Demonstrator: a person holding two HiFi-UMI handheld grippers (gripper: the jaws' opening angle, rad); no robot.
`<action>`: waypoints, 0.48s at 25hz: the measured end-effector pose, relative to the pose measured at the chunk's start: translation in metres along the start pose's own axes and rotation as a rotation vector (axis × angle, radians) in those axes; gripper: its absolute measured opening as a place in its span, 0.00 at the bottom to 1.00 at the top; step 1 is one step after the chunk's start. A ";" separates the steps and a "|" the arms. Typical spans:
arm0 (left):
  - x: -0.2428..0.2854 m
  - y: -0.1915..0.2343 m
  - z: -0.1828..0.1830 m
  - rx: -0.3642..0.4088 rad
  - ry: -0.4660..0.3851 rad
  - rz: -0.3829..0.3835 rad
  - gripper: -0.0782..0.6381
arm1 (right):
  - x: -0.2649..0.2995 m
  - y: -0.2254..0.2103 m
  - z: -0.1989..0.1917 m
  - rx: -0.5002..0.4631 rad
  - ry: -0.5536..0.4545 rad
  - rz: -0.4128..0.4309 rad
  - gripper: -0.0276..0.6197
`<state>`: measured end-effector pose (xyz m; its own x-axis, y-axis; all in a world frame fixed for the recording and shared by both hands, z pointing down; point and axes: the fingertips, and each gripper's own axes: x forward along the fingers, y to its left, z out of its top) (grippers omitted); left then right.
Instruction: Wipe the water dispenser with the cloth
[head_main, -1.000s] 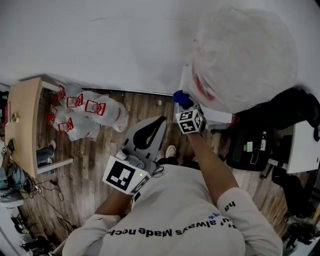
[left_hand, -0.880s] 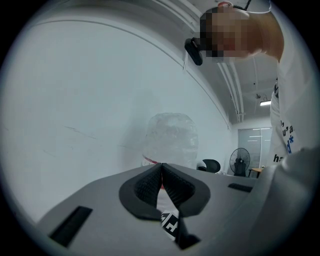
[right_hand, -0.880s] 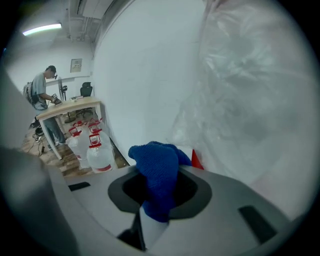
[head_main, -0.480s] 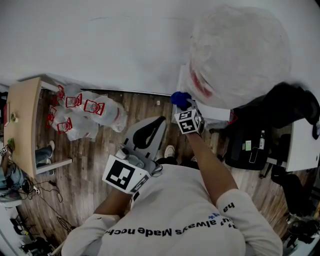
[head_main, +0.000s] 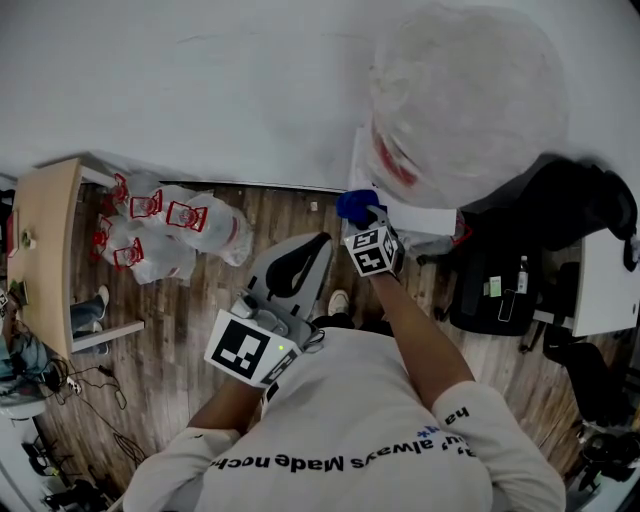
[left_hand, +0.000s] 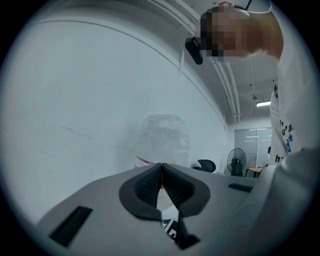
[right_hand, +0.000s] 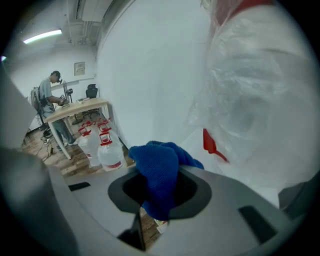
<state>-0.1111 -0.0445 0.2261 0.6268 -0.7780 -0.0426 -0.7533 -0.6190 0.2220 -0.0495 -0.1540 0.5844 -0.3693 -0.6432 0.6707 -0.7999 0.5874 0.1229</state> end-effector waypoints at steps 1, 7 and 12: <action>0.000 -0.001 -0.001 -0.001 0.001 -0.001 0.14 | -0.001 0.002 -0.001 0.001 0.000 0.002 0.18; -0.002 -0.005 -0.001 0.003 -0.003 -0.008 0.14 | -0.008 0.010 -0.009 0.022 -0.006 0.014 0.18; -0.002 -0.004 -0.001 0.003 -0.001 -0.008 0.14 | -0.013 0.016 -0.014 0.033 -0.006 0.020 0.18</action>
<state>-0.1090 -0.0400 0.2259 0.6325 -0.7732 -0.0455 -0.7488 -0.6255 0.2190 -0.0503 -0.1293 0.5878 -0.3881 -0.6349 0.6680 -0.8076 0.5835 0.0853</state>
